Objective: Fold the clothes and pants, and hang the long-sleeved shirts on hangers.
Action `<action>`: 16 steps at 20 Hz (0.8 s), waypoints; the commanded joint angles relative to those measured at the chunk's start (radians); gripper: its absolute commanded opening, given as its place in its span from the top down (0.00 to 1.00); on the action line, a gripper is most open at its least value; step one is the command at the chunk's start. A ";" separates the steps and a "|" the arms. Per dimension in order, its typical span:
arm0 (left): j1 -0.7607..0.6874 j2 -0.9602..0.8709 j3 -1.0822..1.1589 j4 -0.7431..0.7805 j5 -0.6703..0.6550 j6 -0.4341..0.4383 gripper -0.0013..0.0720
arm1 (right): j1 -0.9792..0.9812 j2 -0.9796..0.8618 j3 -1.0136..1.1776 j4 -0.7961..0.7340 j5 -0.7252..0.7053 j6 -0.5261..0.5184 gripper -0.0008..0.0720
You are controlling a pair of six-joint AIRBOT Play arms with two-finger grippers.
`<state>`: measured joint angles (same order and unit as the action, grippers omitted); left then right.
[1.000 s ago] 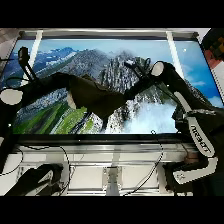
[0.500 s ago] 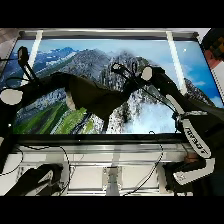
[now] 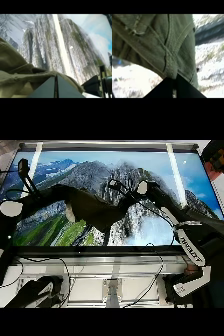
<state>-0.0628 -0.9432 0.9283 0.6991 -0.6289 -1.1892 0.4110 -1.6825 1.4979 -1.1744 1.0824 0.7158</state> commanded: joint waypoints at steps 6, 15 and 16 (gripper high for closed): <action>-0.007 -0.139 0.231 -0.003 -0.113 0.000 0.96 | -0.127 0.126 0.183 -0.193 0.082 0.351 0.94; -0.062 -0.506 0.814 -0.072 -0.044 -0.014 0.96 | -0.111 0.122 0.376 -0.194 -0.576 0.364 0.94; -0.062 -0.543 0.872 -0.073 -0.033 -0.014 0.96 | -0.112 0.119 0.376 -0.193 -0.655 0.364 0.94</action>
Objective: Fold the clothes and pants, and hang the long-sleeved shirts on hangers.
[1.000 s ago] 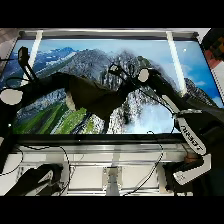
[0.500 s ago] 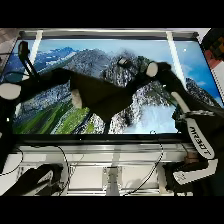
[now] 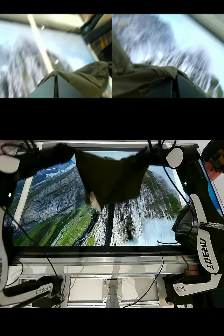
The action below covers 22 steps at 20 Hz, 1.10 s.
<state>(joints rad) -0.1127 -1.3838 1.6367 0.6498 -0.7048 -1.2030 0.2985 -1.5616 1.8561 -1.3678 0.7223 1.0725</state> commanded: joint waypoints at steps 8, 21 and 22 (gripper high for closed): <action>-0.008 -0.291 0.357 0.032 -0.258 -0.001 0.96 | -0.012 -0.066 0.018 0.002 -0.145 0.011 0.94; -0.257 -0.331 0.092 0.604 -0.736 -0.132 0.96 | -0.068 -0.080 -0.225 -0.029 0.881 0.645 0.94; -0.282 -0.331 0.071 0.608 -0.734 -0.132 0.96 | -0.066 -0.082 -0.235 -0.029 0.877 0.644 0.94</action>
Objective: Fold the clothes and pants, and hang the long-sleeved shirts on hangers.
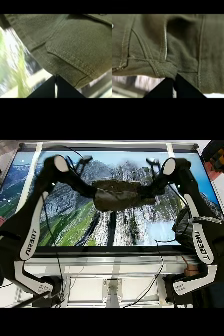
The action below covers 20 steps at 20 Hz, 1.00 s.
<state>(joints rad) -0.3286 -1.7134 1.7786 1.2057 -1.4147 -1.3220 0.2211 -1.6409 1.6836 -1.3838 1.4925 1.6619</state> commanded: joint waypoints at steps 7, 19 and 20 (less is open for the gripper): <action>-0.066 0.031 -0.082 0.104 -0.020 -0.120 0.77 | 0.009 -0.005 -0.051 -0.054 0.055 0.045 0.26; -0.007 0.269 -0.114 0.023 0.025 -0.130 0.96 | 0.001 0.013 0.083 -0.004 -0.192 -0.076 0.94; -0.009 0.301 -0.150 -0.015 0.072 -0.140 0.96 | -0.012 0.040 0.057 0.074 -0.257 -0.076 0.94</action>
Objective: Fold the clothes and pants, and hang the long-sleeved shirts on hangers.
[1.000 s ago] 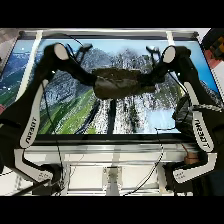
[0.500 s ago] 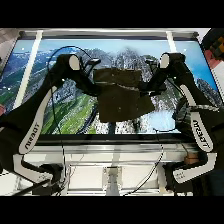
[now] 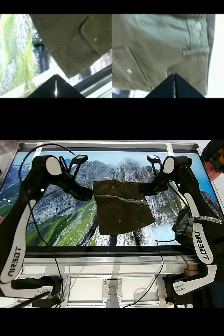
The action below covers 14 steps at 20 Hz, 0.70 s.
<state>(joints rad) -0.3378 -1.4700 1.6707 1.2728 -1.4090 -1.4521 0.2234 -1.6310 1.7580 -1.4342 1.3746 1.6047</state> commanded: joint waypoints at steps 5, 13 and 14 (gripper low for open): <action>-0.023 0.316 -0.434 -0.111 0.328 -0.171 0.96 | -0.114 0.233 -0.344 0.310 -0.291 -0.033 0.94; -0.192 0.667 -1.057 -0.453 0.846 -0.388 0.96 | -0.192 0.548 -0.853 0.569 -0.488 -0.050 0.94; -0.230 0.668 -1.081 -0.455 0.861 -0.422 0.96 | -0.192 0.562 -0.894 0.599 -0.499 -0.050 0.94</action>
<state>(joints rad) -0.4885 -0.8715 0.7376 0.9085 -0.7177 -1.7782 0.0429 -1.1393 0.9993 -0.9409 0.9340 1.5570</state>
